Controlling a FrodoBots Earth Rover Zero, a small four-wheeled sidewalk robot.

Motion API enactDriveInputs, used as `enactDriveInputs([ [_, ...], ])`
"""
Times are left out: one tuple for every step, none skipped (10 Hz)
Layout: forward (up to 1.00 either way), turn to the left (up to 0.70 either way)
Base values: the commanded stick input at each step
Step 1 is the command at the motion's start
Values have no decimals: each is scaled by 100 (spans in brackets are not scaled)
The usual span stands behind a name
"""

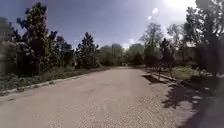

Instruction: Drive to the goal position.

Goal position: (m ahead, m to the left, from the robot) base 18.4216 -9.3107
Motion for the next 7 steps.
enactDriveInputs([
  [70,19],
  [70,16],
  [70,0],
  [70,0],
  [70,0],
  [70,0],
  [70,0],
])
